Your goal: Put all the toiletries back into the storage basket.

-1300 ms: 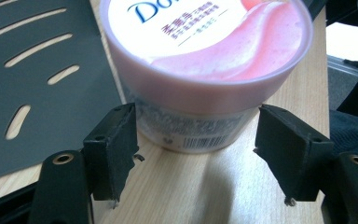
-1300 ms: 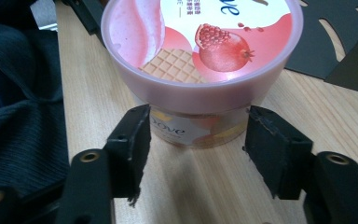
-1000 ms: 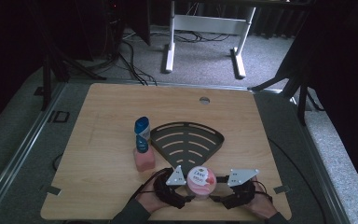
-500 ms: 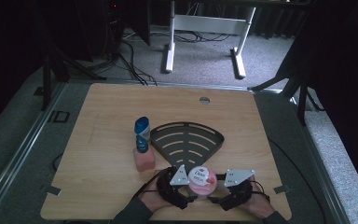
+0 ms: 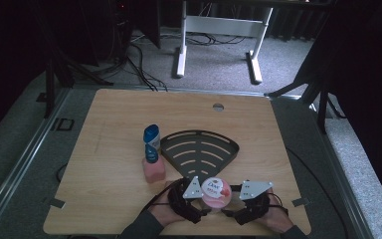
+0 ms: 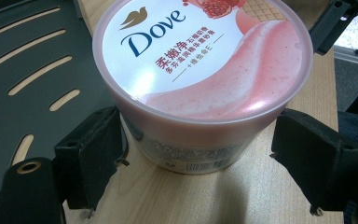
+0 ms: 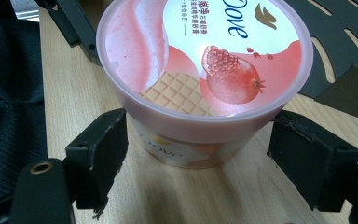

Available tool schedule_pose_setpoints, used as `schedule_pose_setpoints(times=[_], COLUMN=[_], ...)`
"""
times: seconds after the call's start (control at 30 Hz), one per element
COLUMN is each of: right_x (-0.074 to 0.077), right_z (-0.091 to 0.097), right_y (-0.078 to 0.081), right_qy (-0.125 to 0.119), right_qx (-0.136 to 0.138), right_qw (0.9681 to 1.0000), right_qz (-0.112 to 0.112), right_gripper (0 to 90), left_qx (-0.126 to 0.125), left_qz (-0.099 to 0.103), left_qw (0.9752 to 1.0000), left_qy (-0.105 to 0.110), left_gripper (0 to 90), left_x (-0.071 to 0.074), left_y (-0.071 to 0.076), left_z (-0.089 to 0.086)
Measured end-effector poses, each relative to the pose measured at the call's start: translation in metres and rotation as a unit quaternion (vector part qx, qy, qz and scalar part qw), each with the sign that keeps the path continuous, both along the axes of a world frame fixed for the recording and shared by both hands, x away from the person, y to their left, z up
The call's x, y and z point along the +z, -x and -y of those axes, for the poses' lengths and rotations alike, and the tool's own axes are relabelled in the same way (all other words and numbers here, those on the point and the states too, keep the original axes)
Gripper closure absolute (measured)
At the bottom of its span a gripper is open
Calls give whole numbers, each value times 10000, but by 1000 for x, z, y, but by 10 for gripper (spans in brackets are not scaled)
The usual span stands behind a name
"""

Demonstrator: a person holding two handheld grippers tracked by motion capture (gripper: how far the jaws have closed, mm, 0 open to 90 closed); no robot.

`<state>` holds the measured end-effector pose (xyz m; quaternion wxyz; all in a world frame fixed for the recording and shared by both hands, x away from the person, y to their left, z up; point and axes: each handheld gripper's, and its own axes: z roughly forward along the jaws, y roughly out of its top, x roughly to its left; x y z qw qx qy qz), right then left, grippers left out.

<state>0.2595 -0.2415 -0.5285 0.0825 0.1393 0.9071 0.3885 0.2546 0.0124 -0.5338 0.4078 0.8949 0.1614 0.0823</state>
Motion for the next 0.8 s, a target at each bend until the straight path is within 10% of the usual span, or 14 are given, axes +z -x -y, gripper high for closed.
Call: schedule_pose_setpoints(times=[0.8], right_x=[6], right_z=[1], right_y=[3], right_qy=[85], right_qx=[-44], right_qw=[9998], right_qz=[171], right_gripper=[188], left_qx=[-20], left_qz=[88], left_qw=[9998], left_qy=[-185], left_gripper=[175], left_x=[4], left_y=[0], left_z=[5])
